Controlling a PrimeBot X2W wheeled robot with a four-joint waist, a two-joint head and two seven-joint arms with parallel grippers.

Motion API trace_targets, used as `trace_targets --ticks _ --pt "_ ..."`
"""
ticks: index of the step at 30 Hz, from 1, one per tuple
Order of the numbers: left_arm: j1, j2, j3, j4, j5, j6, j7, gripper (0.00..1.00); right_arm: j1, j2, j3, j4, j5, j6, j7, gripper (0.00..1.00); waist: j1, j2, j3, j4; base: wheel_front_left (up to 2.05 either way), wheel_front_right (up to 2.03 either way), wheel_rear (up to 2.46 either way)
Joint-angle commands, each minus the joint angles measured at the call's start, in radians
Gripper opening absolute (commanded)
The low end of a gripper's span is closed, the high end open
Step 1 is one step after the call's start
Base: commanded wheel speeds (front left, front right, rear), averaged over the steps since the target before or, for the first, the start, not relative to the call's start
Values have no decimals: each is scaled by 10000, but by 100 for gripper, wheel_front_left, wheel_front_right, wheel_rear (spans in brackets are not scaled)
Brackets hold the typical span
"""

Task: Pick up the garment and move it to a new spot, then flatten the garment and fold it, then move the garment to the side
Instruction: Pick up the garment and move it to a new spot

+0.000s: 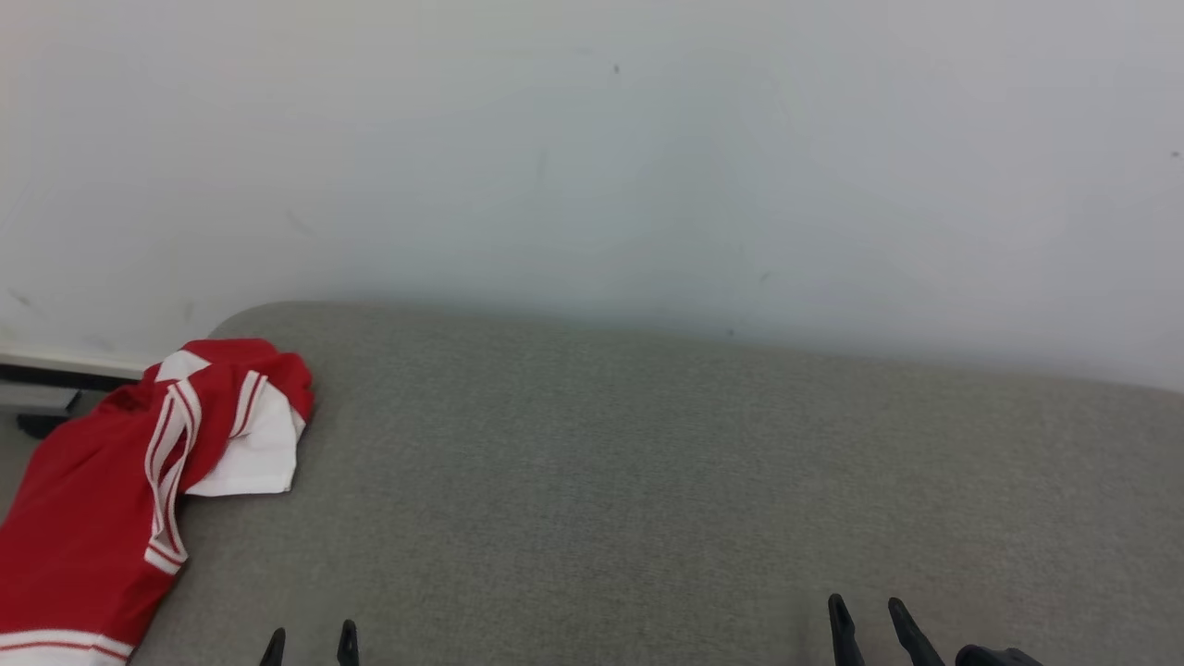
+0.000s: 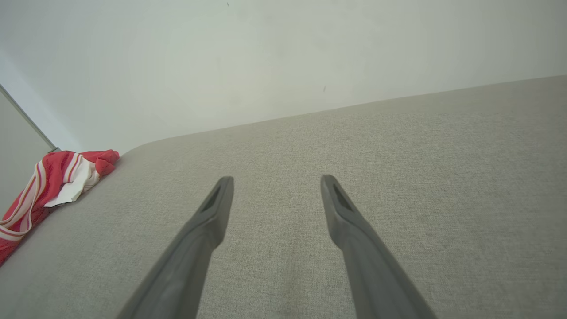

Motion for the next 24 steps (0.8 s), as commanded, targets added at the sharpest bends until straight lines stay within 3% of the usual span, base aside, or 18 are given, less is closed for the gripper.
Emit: trace_targets --ticks 1,5,10,17,24 --pt "3 115 7 42 96 -17 -35 100 47 0 12 48 133 37 -92 100 0 1 10 1237 0 0 0" --pt "-31 329 133 44 55 59 -1 100 -41 1 183 222 391 35 -205 100 0 1 4 2322 0 0 0" --pt "120 439 483 -373 -133 310 -7 100 -683 0 750 348 459 35 -272 100 0 1 521 2970 0 0 0" --pt "502 369 1023 -1093 -362 685 -28 100 -1765 -6 1600 877 505 35 -323 100 0 1 1056 3404 0 0 0" --pt "827 279 1284 -1518 -403 776 -32 100 -2224 -5 2001 1241 616 35 -333 100 0 1 1203 3496 0 0 0"
